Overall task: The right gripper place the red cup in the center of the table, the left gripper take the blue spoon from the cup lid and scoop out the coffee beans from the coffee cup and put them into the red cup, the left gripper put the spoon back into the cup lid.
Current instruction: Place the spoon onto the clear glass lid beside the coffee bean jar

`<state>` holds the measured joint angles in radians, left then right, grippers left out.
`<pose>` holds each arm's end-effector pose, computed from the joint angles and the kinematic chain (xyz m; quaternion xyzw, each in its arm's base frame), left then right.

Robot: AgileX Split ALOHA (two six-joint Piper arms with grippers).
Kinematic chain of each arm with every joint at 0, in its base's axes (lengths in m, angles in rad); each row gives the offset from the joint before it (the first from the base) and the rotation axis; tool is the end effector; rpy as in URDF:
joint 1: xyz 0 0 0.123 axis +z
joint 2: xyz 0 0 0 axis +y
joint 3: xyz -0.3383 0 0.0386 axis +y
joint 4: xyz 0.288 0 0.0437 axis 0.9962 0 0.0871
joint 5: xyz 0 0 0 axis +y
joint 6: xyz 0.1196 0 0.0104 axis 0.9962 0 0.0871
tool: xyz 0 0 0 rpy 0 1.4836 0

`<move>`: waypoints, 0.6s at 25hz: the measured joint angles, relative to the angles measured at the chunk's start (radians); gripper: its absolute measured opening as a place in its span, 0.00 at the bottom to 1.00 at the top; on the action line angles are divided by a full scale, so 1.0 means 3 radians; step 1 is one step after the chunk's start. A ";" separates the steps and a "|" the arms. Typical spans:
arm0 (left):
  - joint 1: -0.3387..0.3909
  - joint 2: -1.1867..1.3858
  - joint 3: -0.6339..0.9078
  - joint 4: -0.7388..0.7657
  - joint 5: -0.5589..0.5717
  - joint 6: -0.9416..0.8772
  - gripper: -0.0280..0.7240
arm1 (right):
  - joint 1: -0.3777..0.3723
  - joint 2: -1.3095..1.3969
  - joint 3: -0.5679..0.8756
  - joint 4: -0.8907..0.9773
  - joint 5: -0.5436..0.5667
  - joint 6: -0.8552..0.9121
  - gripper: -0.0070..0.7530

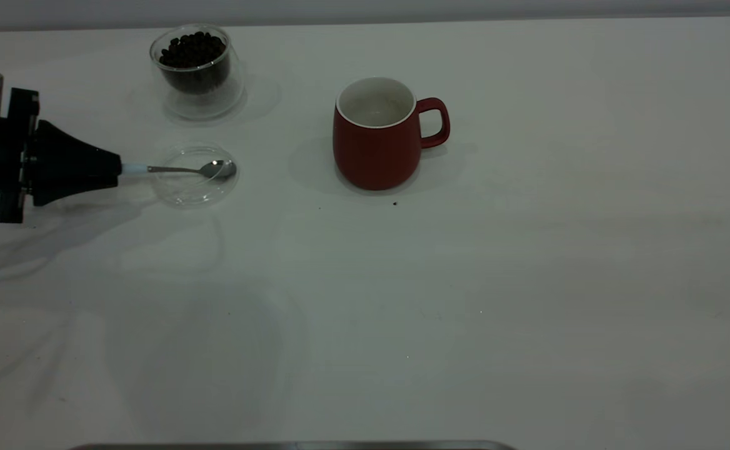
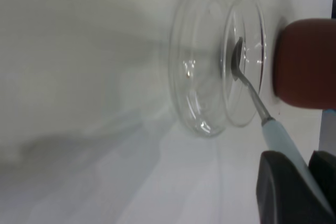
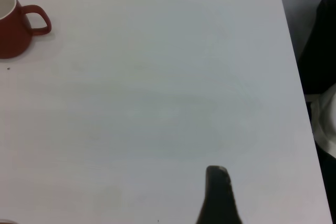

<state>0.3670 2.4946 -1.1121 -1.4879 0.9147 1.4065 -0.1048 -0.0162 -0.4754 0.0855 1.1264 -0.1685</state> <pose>0.4096 0.0559 -0.0512 -0.1398 0.8848 -0.4191 0.1481 -0.0024 0.0096 0.2684 -0.0306 0.8706 -0.0244 0.4904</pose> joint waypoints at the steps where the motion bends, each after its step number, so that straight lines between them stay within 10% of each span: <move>1: 0.0000 0.0000 -0.0003 -0.0020 -0.0001 0.0000 0.20 | 0.0000 0.0000 0.0000 0.0000 0.0000 0.0000 0.79; 6: -0.0003 0.0000 -0.0003 -0.0041 -0.0004 0.0004 0.30 | 0.0000 0.0000 0.0000 0.0000 0.0000 0.0000 0.79; 15: -0.0003 0.0000 -0.0084 0.0285 -0.0201 -0.0025 0.82 | 0.0000 0.0000 0.0000 0.0000 0.0000 0.0000 0.79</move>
<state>0.3662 2.4946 -1.1372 -1.4024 0.8544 1.3990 -0.1048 -0.0162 -0.4754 0.0855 1.1264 -0.1685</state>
